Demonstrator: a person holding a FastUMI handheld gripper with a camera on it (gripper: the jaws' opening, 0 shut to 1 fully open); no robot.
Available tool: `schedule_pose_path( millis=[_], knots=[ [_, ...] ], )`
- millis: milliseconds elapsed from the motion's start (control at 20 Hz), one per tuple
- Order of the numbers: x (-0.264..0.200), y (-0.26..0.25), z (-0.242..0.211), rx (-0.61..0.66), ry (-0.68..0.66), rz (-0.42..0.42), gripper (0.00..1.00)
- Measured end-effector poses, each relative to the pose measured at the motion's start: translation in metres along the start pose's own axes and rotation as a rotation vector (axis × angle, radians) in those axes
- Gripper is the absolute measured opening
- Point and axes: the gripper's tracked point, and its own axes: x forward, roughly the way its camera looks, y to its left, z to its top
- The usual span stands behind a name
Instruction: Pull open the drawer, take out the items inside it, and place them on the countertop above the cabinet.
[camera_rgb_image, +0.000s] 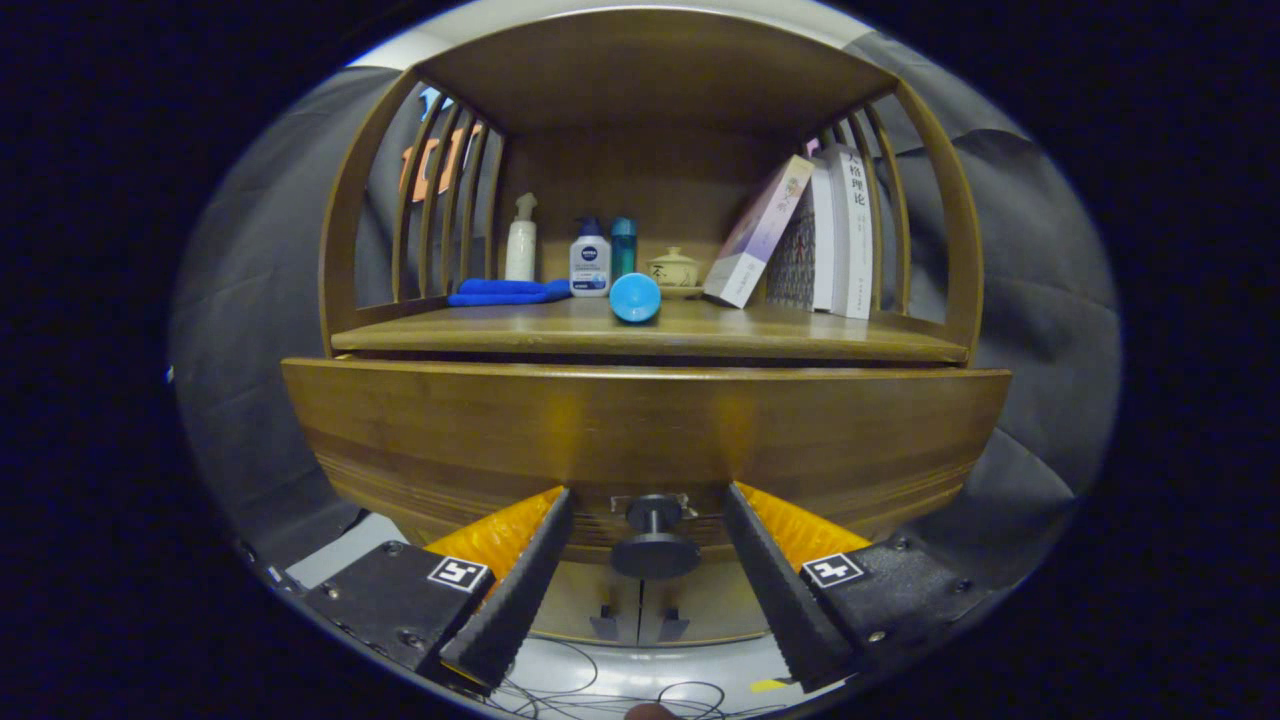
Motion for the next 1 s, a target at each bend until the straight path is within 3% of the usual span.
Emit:
schedule_pose_path(
  millis=[550, 1000],
  knots=[
    [0.032, -0.001, 0.006, -0.014, 0.055, 0.008, 0.99],
    [0.04, -0.003, -0.001, -0.031, 0.096, -0.04, 0.99]
  ],
)
